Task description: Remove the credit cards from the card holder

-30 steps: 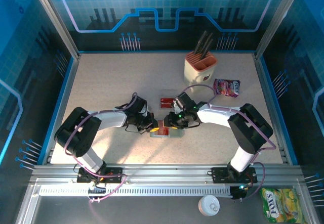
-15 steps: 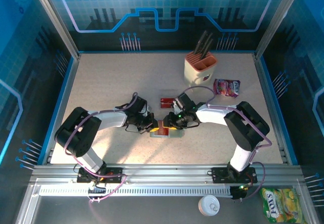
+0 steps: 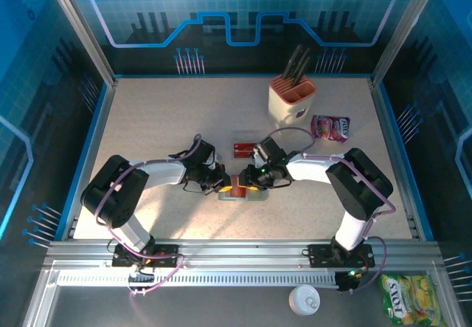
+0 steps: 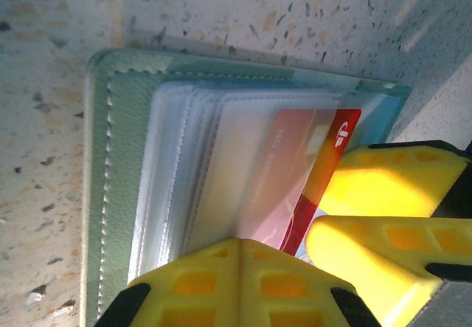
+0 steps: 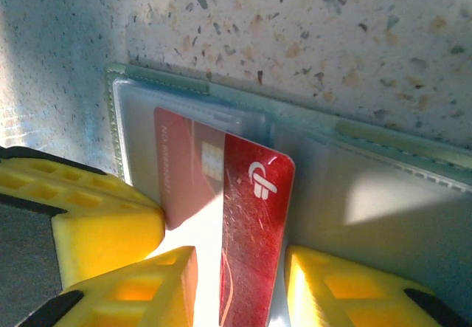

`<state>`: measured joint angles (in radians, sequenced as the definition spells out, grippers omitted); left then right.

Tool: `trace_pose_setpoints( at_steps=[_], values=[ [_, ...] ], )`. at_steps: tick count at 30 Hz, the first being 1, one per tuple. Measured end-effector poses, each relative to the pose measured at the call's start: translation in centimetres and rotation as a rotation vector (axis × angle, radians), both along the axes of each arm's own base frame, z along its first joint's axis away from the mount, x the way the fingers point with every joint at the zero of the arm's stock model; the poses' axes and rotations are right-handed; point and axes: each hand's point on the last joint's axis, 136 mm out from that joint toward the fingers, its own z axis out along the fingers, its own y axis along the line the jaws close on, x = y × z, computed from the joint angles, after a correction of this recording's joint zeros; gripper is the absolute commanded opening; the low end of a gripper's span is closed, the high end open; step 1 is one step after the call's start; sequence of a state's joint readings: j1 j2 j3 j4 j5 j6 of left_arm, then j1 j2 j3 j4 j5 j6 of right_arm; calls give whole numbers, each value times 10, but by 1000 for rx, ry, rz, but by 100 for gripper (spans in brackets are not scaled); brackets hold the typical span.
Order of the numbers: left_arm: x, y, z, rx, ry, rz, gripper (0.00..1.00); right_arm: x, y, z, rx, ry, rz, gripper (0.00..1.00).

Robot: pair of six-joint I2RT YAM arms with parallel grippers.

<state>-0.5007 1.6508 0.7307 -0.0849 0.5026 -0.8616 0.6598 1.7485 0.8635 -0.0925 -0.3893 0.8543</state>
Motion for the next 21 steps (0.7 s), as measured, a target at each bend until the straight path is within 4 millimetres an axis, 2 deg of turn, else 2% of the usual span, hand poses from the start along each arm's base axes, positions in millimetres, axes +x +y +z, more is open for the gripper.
trace_pose_setpoints(
  at_steps=[21],
  values=[
    [0,0,0,1,0,0,0,0,-1,-2,61,40,-52,14]
  ],
)
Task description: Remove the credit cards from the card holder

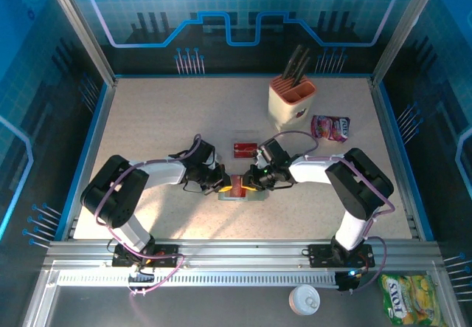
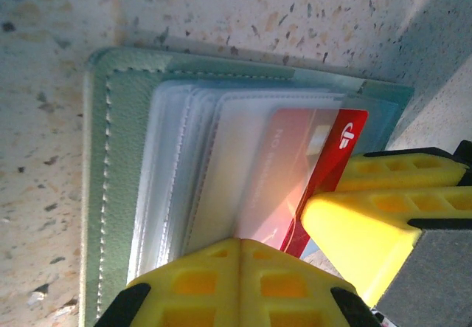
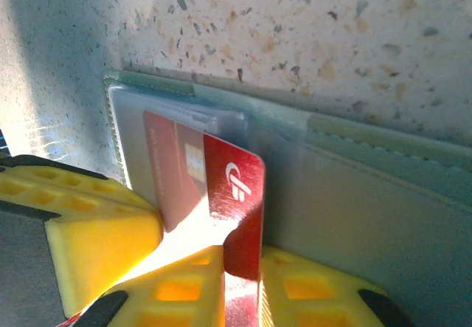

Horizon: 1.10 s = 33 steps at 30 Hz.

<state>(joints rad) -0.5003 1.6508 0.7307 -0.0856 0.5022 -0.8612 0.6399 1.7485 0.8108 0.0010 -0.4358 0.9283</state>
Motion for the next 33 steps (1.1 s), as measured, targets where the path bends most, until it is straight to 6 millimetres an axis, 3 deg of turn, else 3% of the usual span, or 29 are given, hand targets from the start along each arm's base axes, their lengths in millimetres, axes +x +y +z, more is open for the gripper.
trace_pose_setpoints(
  at_steps=[17,33],
  values=[
    [0,0,0,1,2,0,0,1,-2,10,17,-20,8,9],
    [-1,0,0,2,2,0,0,1,-18,18,4,-38,-2,8]
  ],
)
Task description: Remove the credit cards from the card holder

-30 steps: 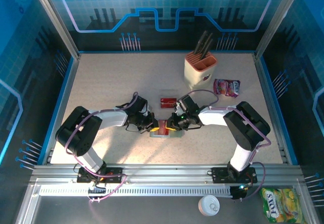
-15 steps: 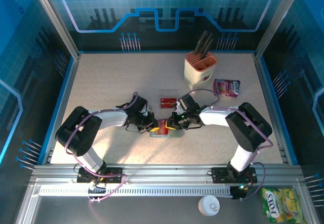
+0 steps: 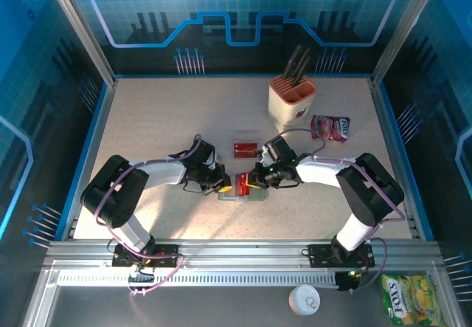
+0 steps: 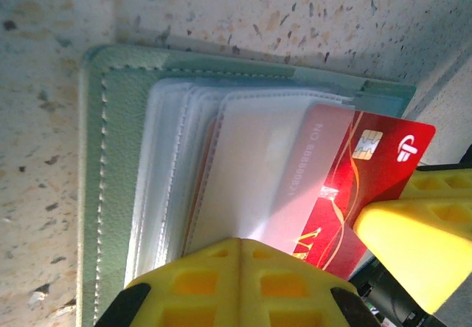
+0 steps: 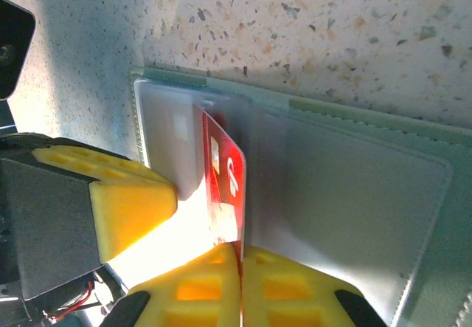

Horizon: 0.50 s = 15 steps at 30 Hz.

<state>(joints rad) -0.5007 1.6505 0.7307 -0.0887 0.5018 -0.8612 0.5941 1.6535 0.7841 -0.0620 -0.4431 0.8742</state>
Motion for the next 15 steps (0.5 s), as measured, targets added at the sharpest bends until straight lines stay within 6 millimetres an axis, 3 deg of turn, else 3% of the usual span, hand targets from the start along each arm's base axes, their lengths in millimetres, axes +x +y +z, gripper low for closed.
trace_pose_setpoints(
  at_steps=[15],
  values=[
    [0,2,2,18,13,5,2,-4,-8,11,-32,-26,17,5]
  ],
)
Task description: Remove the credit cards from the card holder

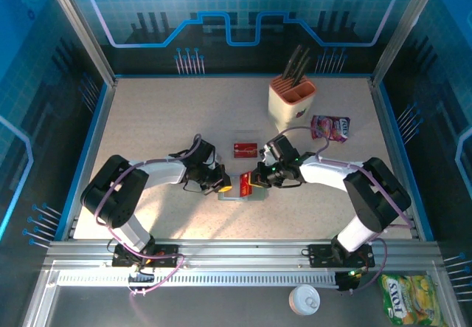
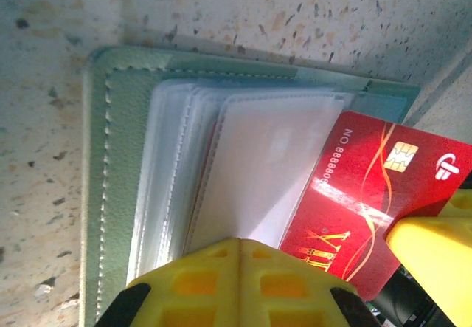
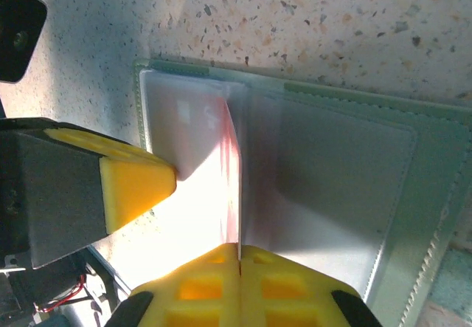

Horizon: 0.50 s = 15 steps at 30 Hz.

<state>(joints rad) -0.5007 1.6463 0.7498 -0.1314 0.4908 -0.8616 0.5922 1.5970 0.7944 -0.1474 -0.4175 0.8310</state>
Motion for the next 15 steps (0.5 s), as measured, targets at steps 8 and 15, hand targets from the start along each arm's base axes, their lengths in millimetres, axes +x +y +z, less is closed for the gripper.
trace_pose_setpoints(
  at_steps=[8,15],
  values=[
    [6,-3,14,-11,-28,2,3,4,-5,4,-44,-16,20,4],
    [8,-3,17,-15,-39,3,4,13,-7,17,-82,-57,52,4]
  ],
)
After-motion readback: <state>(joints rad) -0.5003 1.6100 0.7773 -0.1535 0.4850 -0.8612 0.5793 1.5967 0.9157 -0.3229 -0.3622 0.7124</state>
